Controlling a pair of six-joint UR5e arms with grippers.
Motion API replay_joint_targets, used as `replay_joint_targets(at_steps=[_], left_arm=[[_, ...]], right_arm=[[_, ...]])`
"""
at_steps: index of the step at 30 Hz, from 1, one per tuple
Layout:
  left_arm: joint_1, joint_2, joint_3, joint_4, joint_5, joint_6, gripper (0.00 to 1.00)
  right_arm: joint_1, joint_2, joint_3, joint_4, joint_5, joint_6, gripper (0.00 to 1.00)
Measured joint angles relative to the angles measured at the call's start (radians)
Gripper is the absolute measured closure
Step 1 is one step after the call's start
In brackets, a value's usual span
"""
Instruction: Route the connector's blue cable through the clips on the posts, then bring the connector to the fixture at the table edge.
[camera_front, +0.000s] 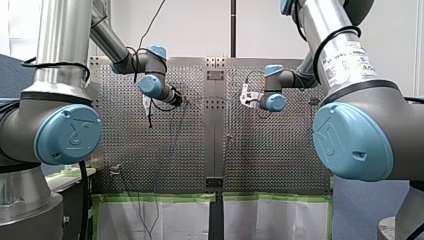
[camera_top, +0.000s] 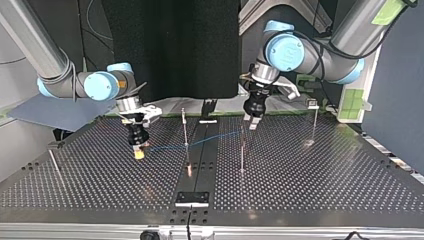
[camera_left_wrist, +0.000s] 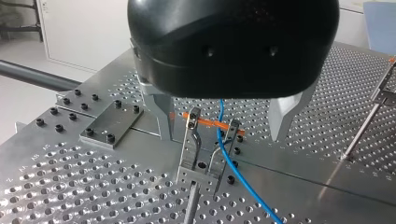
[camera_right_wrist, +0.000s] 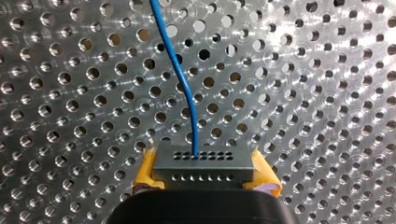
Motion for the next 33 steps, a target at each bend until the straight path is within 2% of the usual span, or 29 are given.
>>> replay_joint_targets(at_steps=[7, 10, 14, 26, 33], left_arm=[[-0.004, 0.003, 0.001, 0.000, 0.002, 0.022, 0.00], [-0.015, 0.005, 0.001, 0.009, 0.004, 0.044, 0.00], [-0.040, 0.007, 0.002, 0.009, -0.017, 0.077, 0.00], [-0.153, 0.004, 0.044, 0.051, -0.130, 0.191, 0.00], [-0.213, -0.013, 0.062, 0.050, -0.190, 0.209, 0.00]], right_arm=[[0.001, 0.000, 0.000, 0.004, 0.000, 0.000, 1.00], [0.001, 0.000, 0.000, 0.004, 0.002, 0.000, 1.00], [0.001, 0.000, 0.000, 0.003, 0.003, 0.000, 1.00], [-0.003, 0.001, 0.000, 0.003, 0.003, 0.000, 1.00], [-0.001, 0.001, 0.000, 0.005, 0.002, 0.000, 1.00]])
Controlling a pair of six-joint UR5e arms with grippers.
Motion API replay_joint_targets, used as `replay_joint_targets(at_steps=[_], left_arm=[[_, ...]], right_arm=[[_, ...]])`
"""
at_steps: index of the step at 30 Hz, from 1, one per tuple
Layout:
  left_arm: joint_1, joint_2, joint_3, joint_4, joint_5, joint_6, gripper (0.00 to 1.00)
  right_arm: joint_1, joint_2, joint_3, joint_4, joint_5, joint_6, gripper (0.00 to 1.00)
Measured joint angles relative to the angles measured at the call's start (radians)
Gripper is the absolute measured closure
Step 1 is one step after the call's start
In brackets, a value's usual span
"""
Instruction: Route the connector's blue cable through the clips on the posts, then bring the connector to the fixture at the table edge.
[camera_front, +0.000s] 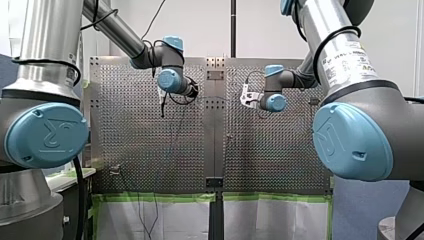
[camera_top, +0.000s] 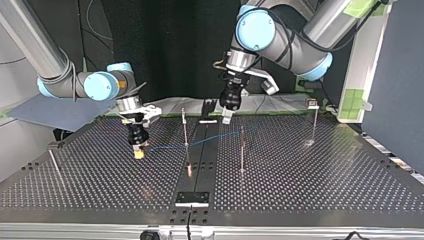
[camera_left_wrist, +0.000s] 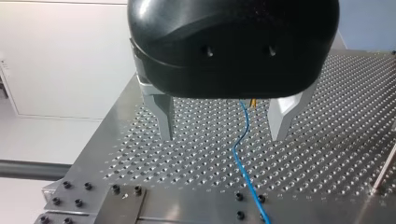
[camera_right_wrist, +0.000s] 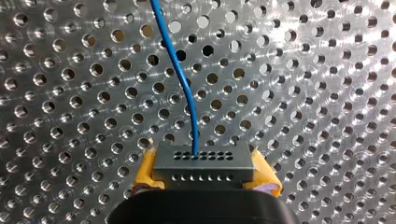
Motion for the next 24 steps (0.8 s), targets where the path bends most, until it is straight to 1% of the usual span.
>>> replay_joint_targets(at_steps=[5, 9, 14, 20, 24], left_arm=[[-0.038, -0.036, 0.031, -0.007, -0.039, 0.002, 0.00], [-0.054, -0.067, 0.050, -0.007, -0.071, 0.003, 0.00], [-0.064, -0.108, 0.083, -0.019, -0.111, 0.012, 0.00], [-0.065, -0.155, 0.127, 0.013, -0.161, 0.014, 0.00], [-0.060, -0.167, 0.138, 0.025, -0.196, 0.015, 0.00]], right_arm=[[0.001, 0.000, 0.000, 0.001, -0.001, 0.000, 1.00], [0.002, 0.000, 0.000, 0.002, -0.001, 0.000, 1.00], [0.003, 0.000, 0.000, 0.003, -0.002, 0.000, 1.00], [0.003, 0.000, -0.001, 0.004, -0.002, 0.000, 1.00], [0.004, 0.000, 0.000, 0.005, -0.002, 0.000, 1.00]])
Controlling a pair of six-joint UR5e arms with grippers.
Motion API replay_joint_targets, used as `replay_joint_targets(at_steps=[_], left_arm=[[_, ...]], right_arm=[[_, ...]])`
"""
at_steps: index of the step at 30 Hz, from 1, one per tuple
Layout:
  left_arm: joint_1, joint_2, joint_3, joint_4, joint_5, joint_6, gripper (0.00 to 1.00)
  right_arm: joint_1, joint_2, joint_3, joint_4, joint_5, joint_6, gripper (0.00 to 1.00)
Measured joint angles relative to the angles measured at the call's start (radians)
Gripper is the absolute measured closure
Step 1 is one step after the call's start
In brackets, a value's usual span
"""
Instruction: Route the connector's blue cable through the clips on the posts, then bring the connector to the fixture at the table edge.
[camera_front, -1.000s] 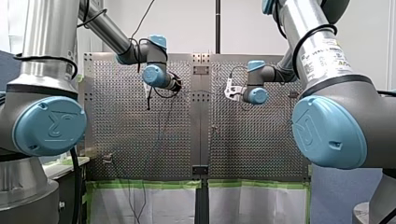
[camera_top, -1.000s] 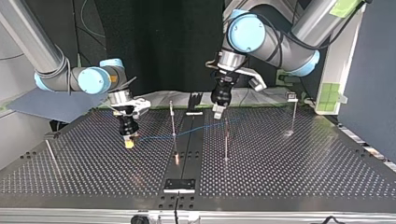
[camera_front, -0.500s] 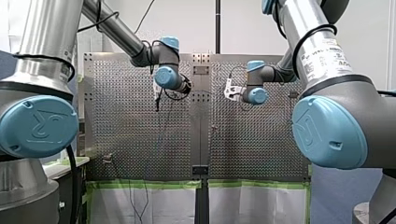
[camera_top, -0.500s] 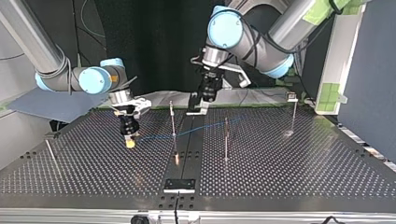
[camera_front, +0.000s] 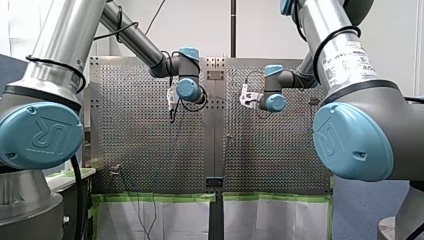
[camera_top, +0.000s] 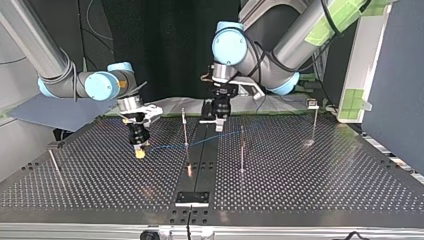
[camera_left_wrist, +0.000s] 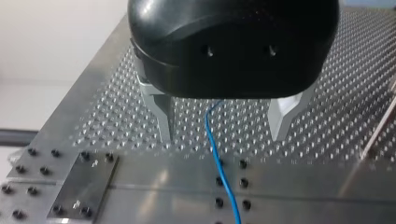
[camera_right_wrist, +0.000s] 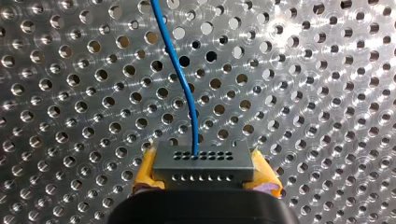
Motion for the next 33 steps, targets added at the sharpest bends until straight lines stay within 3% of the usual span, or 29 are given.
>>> replay_joint_targets(at_steps=[17, 33], left_arm=[[0.007, -0.042, 0.018, 0.017, -0.152, 0.000, 0.00], [-0.001, -0.051, 0.082, 0.004, -0.153, -0.002, 0.00]], right_arm=[[0.000, 0.000, 0.000, 0.003, 0.000, 0.000, 1.00], [-0.001, 0.000, 0.000, 0.003, 0.000, 0.000, 1.00]])
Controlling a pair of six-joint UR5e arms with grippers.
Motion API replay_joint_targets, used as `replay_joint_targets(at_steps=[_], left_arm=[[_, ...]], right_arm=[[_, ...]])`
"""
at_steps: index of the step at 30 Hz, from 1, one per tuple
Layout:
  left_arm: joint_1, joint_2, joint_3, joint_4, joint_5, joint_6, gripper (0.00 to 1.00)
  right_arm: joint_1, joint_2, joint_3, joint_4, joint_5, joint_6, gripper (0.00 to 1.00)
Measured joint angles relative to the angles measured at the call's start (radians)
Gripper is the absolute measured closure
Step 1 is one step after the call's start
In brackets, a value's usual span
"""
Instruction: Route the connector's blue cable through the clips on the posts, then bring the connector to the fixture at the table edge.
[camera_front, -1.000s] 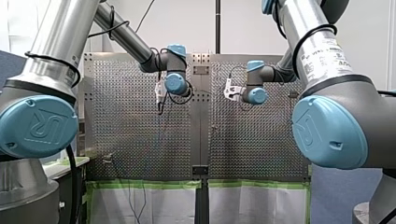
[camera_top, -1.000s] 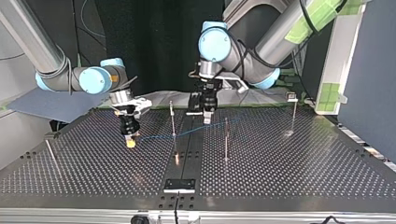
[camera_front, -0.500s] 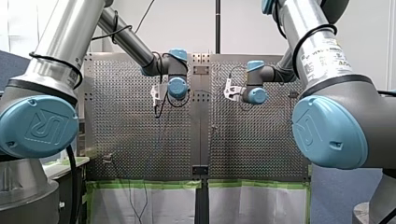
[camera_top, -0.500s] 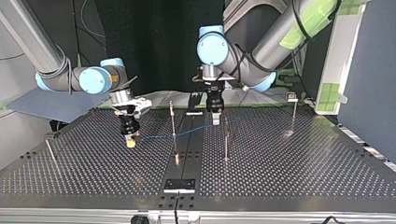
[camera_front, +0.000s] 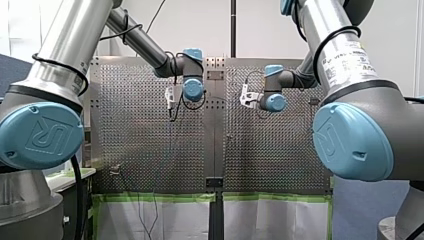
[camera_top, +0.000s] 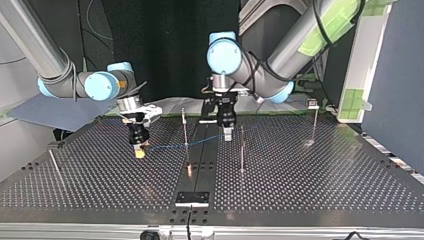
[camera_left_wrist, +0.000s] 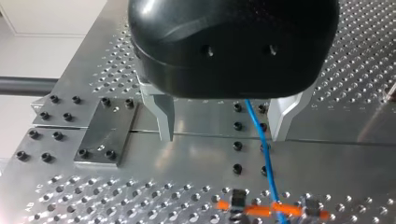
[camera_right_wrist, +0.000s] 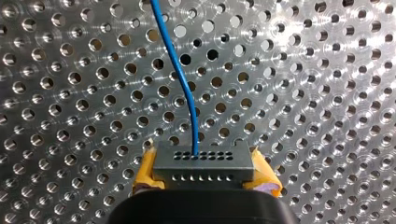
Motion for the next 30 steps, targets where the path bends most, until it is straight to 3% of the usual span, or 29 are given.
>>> replay_joint_targets(at_steps=[8, 22, 30], left_arm=[[-0.008, -0.044, 0.010, -0.021, -0.008, -0.003, 0.00], [-0.010, -0.050, 0.052, -0.024, -0.019, -0.001, 0.00], [-0.018, -0.097, 0.093, -0.069, -0.049, 0.000, 0.00]], right_arm=[[0.000, 0.000, 0.000, 0.002, 0.000, 0.000, 1.00], [0.001, 0.000, 0.000, 0.003, 0.000, 0.000, 1.00], [0.001, 0.000, 0.000, 0.003, 0.000, 0.000, 1.00]])
